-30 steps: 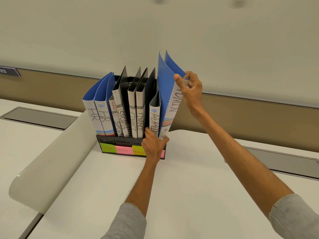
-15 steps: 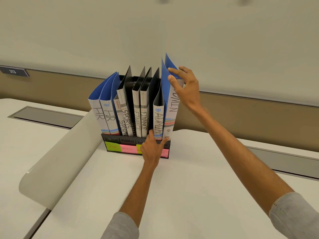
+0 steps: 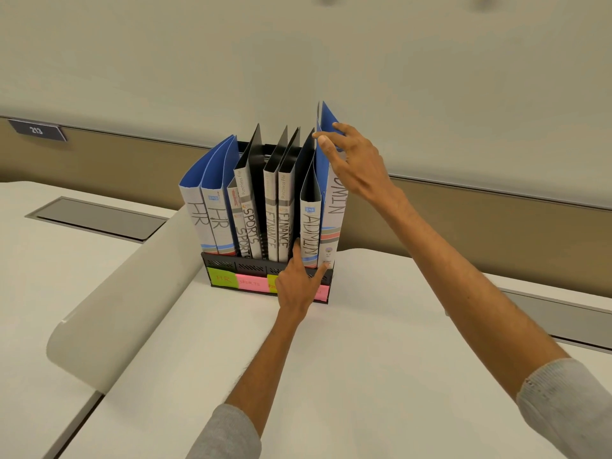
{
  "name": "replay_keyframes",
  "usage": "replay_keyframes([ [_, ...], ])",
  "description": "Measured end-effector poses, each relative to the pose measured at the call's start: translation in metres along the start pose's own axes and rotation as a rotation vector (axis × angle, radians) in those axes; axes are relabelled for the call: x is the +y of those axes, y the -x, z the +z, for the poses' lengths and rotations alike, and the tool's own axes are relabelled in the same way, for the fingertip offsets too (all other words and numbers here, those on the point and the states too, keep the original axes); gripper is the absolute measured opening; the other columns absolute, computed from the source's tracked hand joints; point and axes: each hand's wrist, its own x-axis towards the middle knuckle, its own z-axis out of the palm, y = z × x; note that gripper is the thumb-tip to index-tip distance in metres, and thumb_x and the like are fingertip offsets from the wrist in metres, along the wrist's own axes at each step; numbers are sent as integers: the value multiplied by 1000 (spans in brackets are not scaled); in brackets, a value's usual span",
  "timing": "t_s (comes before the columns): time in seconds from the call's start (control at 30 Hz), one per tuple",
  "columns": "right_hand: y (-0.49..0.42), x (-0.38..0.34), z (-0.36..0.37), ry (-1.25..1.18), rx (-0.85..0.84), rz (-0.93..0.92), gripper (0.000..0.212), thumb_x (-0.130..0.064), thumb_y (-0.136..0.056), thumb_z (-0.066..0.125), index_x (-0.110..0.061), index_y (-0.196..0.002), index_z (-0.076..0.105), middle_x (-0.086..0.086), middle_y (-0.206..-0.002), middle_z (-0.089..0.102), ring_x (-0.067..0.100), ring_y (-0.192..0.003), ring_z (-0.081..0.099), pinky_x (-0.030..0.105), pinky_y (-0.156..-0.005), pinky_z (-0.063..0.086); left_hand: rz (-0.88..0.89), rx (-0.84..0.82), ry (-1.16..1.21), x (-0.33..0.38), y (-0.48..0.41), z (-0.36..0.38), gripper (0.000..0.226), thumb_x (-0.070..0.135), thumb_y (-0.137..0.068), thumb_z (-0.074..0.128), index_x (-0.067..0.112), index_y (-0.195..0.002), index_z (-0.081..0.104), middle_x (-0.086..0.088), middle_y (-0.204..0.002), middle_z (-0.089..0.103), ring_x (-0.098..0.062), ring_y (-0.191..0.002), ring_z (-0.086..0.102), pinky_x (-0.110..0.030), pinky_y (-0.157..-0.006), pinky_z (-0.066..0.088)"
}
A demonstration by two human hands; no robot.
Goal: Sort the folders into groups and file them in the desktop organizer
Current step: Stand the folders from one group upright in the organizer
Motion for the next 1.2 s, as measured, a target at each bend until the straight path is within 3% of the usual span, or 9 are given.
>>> replay_keyframes([
  [0.17, 0, -5, 3, 14, 16, 21, 46, -53, -102, 31, -32, -132, 59, 4, -152, 39, 22, -130, 50, 45, -101, 43, 38, -15, -9, -7, -3, 0, 84, 72, -85, 48, 21, -149, 30, 4, -129, 63, -19, -97, 68, -29, -69, 54],
  [0.37, 13, 2, 17, 37, -35, 12, 46, -56, -100, 32, -36, -133, 56, 3, -150, 40, 21, -132, 47, 43, -98, 45, 48, -63, 38, -11, -3, 2, 94, 70, -77, 61, 24, -151, 25, 6, -136, 58, -20, -112, 62, -33, -85, 52],
  [0.53, 51, 23, 54, 45, -200, 109, 52, -60, -99, 29, -38, -143, 43, 0, -158, 28, 25, -135, 43, 51, -101, 46, 52, -125, 73, -13, -2, 2, 104, 79, -70, 58, 28, -152, 17, 5, -140, 53, -20, -120, 58, -39, -93, 53],
  [0.63, 54, 28, 56, 48, -274, 129, 54, -61, -98, 25, -40, -147, 36, -1, -161, 21, 30, -135, 44, 64, -105, 37, 45, -149, 64, -12, -2, 0, 107, 81, -69, 58, 29, -152, 15, 5, -142, 51, -20, -121, 57, -39, -92, 54],
  [0.73, 51, 27, 48, 54, -343, 122, 61, -63, -97, 15, -38, -150, 31, -1, -162, 16, 32, -138, 39, 67, -109, 27, 51, -185, 42, -11, -3, -3, 109, 81, -68, 59, 28, -152, 14, 4, -142, 51, -22, -119, 58, -38, -90, 54],
  [0.97, 53, 21, 42, -5, -364, 140, 59, -57, -101, 14, -32, -151, 30, -1, -163, 13, 29, -141, 36, 56, -109, 34, 51, -263, -34, -16, 12, -4, 110, 66, -75, 66, 17, -154, 8, -2, -155, 32, -23, -133, 44, -41, -98, 46],
  [1.2, 62, 24, 45, -36, -316, 127, 53, -57, -101, 19, -41, -149, 31, -5, -164, 2, 30, -144, 31, 69, -109, 27, 62, -247, 41, -18, 22, -6, 94, 43, -83, 70, 15, -153, 14, -3, -158, 27, -22, -138, 37, -38, -97, 47],
])
